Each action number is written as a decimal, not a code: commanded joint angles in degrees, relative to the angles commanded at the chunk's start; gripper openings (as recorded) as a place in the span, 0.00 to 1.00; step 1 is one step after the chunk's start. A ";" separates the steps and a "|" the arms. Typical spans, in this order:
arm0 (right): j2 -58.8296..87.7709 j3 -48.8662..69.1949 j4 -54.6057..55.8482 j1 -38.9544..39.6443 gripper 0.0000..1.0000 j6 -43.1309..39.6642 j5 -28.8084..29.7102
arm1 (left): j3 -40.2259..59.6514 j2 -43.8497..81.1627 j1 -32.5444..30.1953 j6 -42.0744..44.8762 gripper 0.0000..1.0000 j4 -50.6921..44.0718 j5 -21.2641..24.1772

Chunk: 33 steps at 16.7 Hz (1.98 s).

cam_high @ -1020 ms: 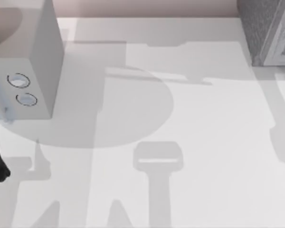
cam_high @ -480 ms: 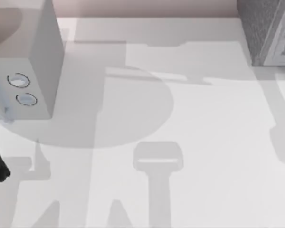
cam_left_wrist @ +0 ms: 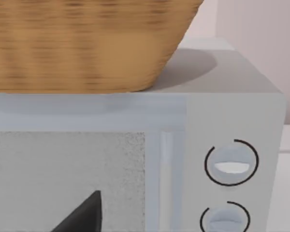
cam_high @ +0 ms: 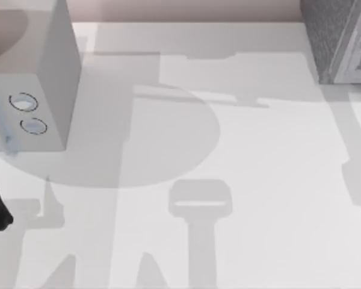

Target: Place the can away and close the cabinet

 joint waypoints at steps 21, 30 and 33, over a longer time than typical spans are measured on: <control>-45.85 -53.81 18.12 -1.76 1.00 -3.16 -5.90 | 0.00 0.00 0.00 0.00 1.00 0.00 0.00; -93.81 -124.79 33.00 -4.12 1.00 -3.05 -8.12 | 0.00 0.00 0.00 0.00 1.00 0.00 0.00; -106.16 -141.26 36.15 -4.80 1.00 -2.36 -7.91 | 0.00 0.00 0.00 0.00 1.00 0.00 0.00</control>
